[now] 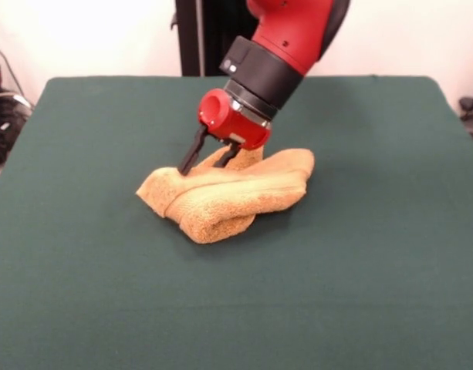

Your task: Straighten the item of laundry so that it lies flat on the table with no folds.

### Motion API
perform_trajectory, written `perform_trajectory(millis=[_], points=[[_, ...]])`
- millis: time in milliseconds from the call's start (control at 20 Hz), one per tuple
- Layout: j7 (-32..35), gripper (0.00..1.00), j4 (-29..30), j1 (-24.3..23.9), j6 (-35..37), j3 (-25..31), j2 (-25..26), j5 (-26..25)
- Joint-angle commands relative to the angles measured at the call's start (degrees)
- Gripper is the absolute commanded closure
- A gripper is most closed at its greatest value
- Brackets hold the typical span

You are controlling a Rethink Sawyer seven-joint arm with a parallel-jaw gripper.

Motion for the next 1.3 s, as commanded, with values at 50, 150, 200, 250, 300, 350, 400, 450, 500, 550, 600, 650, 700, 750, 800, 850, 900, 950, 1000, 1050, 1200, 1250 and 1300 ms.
perform_trajectory(millis=[50, 150, 200, 250, 300, 350, 400, 450, 500, 550, 600, 650, 700, 750, 800, 850, 900, 950, 1000, 1050, 1200, 1250, 1300], points=[[7.4, 0.00, -3.5, 1.2, -0.4, 0.9, 0.6, 0.0], [8.0, 0.00, -3.2, 1.2, -1.8, 0.6, 0.7, 0.4], [9.0, 1.00, -2.8, 1.0, -2.7, 0.9, 0.4, 1.2], [9.3, 1.00, -2.8, 0.9, -3.5, 0.8, 0.5, 1.4], [9.7, 1.00, -2.7, 0.8, -4.2, 0.6, 0.6, 1.6], [10.0, 1.00, -2.7, 0.7, -5.0, 0.5, 0.7, 1.9], [9.4, 1.00, -3.3, 1.1, -4.0, -0.5, 1.1, 1.8], [8.8, 1.00, -3.5, 0.6, -3.9, 0.2, 0.6, 1.1], [7.8, 1.00, -3.9, 0.3, -3.2, 0.7, 0.3, 0.1], [6.8, 1.00, -4.2, 0.1, -2.7, 1.2, -0.1, -0.8], [6.7, 1.00, -4.2, -0.1, -2.7, 1.6, -0.4, -1.1], [6.5, 1.00, -4.0, -0.2, -2.7, 1.7, -0.8, -1.3], [6.5, 1.00, -3.9, -0.1, -2.6, 1.6, -1.1, -1.5], [6.3, 1.00, -3.7, -0.2, -2.4, 1.7, -1.6, -1.7], [6.3, 1.00, -3.5, -0.1, -2.5, 1.5, -1.9, -1.9], [6.4, 1.00, -3.3, -0.1, -2.7, 1.4, -2.2, -2.0], [6.6, 1.00, -3.1, -0.1, -3.0, 1.4, -2.5, -2.1], [6.6, 1.00, -3.0, -0.3, -2.6, 1.5, -3.0, -2.3], [6.6, 1.00, -2.9, -0.6, -2.4, 1.8, -3.5, -2.5], [6.3, 1.00, -3.0, -0.9, -2.1, 2.0, -3.9, -2.9], [5.2, 1.00, -3.1, -1.6, -1.3, 2.4, -5.1, -4.7], [4.7, 1.00, -3.0, -1.7, -1.2, 2.3, -5.6, -5.5], [4.3, 1.00, -2.9, -2.0, -1.3, 2.5, -6.1, -6.3]])
